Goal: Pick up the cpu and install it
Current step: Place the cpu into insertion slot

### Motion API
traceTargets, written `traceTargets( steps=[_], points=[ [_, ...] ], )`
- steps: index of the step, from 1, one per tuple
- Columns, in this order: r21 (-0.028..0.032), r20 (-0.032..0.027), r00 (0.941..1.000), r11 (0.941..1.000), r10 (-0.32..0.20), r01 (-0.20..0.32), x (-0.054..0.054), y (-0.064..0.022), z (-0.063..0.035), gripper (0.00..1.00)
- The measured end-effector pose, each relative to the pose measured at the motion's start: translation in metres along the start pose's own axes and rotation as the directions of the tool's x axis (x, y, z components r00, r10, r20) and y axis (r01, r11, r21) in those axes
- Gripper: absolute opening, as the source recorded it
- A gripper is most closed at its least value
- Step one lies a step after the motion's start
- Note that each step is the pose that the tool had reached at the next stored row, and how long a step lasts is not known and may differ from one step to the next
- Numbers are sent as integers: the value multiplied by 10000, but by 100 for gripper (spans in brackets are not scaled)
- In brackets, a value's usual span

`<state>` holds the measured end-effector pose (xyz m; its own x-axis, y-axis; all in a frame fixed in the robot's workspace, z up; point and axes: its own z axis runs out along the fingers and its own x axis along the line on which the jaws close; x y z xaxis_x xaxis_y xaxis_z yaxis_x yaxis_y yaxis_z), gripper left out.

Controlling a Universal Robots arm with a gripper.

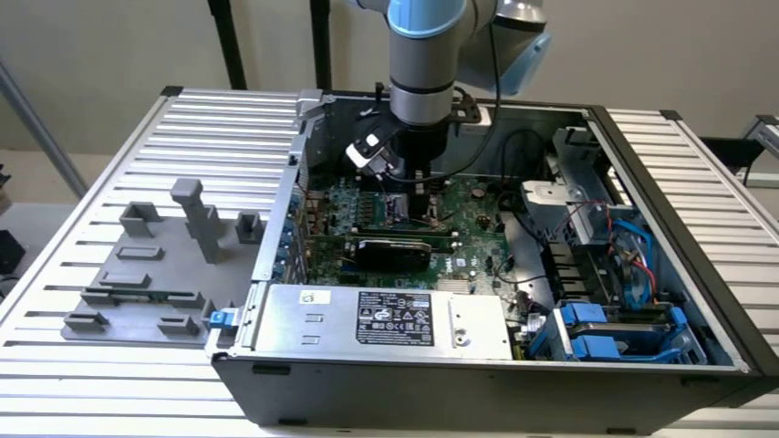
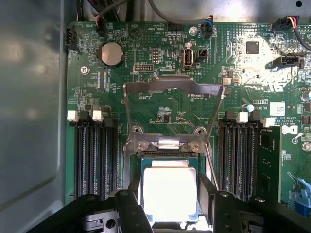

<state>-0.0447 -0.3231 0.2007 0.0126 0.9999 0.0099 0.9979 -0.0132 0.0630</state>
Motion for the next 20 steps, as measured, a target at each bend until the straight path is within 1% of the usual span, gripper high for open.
traceTargets(
  steps=[8, 16, 20],
  points=[
    [-1, 86, 9999, 10000, 82, -82, 1, -3, 36, 55],
    [-4, 116, 9999, 9999, 121, -121, 17, -4, 45, 55],
    [-3, 140, 9998, 9999, 161, -161, 20, -5, 49, 55]
  ],
)
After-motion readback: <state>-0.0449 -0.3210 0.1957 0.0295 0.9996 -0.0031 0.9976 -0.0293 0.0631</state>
